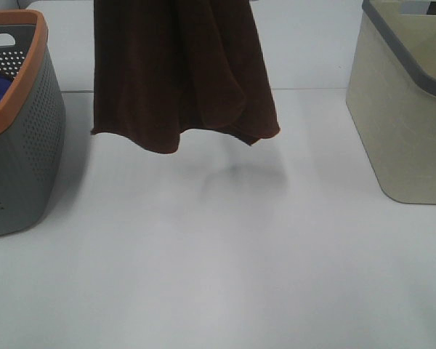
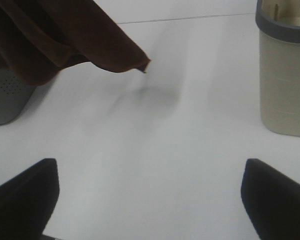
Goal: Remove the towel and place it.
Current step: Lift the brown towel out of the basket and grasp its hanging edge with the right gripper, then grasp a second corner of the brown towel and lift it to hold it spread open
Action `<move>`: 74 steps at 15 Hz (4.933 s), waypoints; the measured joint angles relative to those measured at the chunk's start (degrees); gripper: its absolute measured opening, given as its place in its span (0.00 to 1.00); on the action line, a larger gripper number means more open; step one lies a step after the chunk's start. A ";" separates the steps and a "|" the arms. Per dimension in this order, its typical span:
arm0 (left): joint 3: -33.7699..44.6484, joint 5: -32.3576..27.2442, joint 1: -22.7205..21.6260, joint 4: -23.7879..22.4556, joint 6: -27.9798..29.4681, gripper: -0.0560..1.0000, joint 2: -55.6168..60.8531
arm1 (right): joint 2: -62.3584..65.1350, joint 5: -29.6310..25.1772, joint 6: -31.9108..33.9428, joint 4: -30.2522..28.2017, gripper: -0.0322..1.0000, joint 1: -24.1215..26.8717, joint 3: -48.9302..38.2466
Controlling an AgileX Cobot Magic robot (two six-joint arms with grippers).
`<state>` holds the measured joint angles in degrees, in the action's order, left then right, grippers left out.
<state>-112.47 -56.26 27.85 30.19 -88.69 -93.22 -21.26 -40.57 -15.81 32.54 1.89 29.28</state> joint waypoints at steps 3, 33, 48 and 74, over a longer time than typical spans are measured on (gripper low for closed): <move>0.00 0.00 3.21 -1.55 0.23 0.05 -1.95 | -5.10 1.60 -0.11 1.38 0.96 0.00 0.00; 0.00 0.80 5.96 -3.72 0.63 0.05 -4.64 | -62.11 6.25 -81.19 62.05 0.91 -19.25 14.61; 0.00 0.86 5.96 -3.72 0.63 0.05 -4.64 | -72.48 11.46 -92.88 66.06 0.88 -30.60 16.67; 0.00 0.86 5.96 -3.72 0.63 0.05 -4.64 | -72.42 10.71 -84.80 55.00 0.15 -30.60 16.67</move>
<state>-112.47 -55.41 33.80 26.47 -88.06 -97.86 -93.68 -29.85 -100.61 87.55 -28.71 45.95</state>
